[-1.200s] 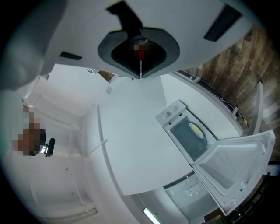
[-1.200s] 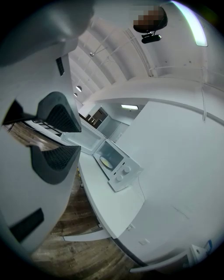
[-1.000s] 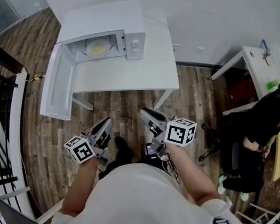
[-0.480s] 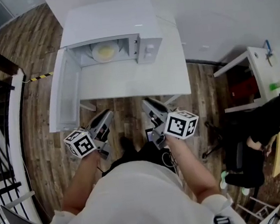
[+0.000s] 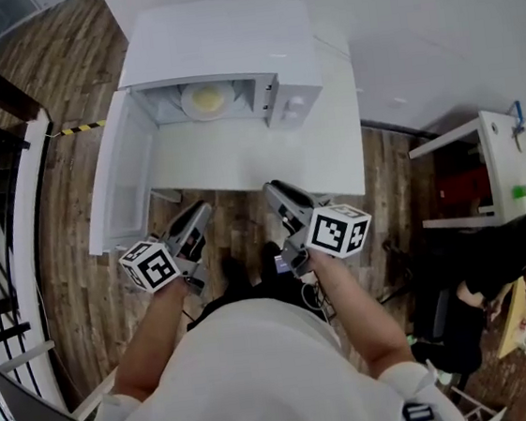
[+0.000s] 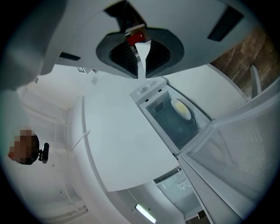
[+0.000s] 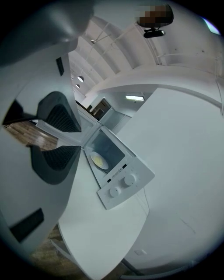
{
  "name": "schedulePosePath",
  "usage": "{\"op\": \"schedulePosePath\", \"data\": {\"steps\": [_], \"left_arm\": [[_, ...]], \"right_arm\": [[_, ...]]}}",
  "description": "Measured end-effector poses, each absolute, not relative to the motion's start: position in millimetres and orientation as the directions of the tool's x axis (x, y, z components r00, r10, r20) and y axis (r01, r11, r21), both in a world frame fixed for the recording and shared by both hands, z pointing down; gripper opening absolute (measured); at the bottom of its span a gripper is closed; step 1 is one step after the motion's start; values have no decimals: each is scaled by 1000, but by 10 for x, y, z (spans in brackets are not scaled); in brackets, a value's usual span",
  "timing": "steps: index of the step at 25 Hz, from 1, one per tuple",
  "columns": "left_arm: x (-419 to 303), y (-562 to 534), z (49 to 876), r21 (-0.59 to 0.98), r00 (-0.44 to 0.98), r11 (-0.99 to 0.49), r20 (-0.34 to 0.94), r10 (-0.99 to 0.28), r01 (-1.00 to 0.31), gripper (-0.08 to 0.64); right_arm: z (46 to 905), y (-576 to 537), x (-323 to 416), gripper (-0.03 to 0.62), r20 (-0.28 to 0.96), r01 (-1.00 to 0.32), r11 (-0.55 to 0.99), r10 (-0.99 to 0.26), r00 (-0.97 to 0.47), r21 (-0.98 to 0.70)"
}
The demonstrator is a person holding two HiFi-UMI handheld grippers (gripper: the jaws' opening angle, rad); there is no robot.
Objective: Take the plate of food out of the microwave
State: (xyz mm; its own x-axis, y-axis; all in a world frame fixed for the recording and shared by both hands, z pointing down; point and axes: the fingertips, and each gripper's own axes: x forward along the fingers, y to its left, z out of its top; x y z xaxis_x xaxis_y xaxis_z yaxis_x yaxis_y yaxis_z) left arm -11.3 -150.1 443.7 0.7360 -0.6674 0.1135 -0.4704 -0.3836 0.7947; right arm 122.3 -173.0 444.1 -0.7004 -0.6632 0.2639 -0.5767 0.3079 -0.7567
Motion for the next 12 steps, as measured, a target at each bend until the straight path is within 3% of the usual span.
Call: {"op": "schedulePosePath", "data": {"steps": [12], "left_arm": [[-88, -1884, 4532, 788, 719, -366, 134, -682, -495, 39]], "right_arm": [[4490, -2141, 1180, 97, 277, -583, 327, -643, -714, -744]]}}
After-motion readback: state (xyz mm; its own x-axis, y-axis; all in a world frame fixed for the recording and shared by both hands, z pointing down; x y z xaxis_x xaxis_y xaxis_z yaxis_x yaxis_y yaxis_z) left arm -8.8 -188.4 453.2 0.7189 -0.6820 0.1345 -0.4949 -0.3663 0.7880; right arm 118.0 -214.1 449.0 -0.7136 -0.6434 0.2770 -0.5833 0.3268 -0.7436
